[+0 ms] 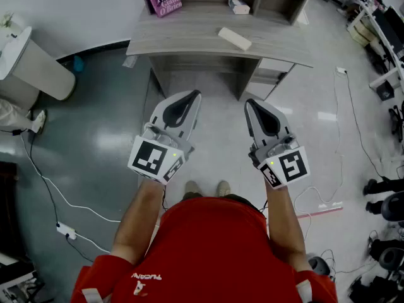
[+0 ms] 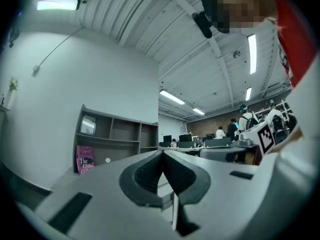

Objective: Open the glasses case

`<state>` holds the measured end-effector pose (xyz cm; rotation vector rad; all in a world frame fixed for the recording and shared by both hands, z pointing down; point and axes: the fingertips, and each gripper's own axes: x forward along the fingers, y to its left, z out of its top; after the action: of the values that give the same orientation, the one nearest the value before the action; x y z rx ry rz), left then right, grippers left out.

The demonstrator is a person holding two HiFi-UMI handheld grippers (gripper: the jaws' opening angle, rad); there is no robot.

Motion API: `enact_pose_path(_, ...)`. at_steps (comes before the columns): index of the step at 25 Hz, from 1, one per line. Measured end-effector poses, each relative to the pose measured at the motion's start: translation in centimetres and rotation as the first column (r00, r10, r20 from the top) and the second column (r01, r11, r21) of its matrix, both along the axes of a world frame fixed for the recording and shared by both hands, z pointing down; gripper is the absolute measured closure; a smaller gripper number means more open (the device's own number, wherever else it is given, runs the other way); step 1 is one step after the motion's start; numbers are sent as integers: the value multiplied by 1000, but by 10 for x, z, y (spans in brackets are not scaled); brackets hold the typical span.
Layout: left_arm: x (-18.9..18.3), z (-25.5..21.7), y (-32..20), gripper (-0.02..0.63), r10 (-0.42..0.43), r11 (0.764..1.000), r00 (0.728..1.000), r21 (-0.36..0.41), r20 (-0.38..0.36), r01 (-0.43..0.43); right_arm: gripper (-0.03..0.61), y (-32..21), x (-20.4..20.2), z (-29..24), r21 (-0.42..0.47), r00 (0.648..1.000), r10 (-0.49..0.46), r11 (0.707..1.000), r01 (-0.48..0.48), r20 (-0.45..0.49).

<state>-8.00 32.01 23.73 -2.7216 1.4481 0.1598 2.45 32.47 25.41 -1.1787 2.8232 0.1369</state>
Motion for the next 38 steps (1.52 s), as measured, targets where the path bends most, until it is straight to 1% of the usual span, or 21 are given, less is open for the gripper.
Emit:
enact_pose_path(4,-7,2,1,604,-2,1000,1000,0,-1,2,575,3,-8,0,0,1000,-16,1000,16,25)
enact_pose_path(10,-24,6,2,604,-6,1000,1000,-6,-10,6,574,1,-18,2,-8,1000,-3,1000,3,23)
enact_pose_path(15,-51,13,2,604,-3,1000,1000,-15,-23,3,574,1,-35,7,-17,1000,18,1000,-18,11)
enact_pose_path(20,-83,22,-1,604,5,1000,999,-21,-35,-6,574,-1,-51,20,-43,998,65,997,-64,1)
enact_pose_path(24,-100,30,-11,604,7,999,999,-31,-51,-9,574,-6,-61,26,-41,996,84,995,-86,-37)
enact_pose_path(32,-96,43,-47,604,25,999,999,-42,-41,-27,574,-41,-53,27,-18,993,112,993,-113,-50)
enact_pose_path(35,-89,51,-68,604,29,999,999,-42,-29,-30,574,-64,-46,34,-18,993,112,994,-112,-38)
enact_pose_path(38,-81,55,-97,604,16,998,1000,-58,0,-16,574,-97,-38,37,-6,993,108,994,-109,-43)
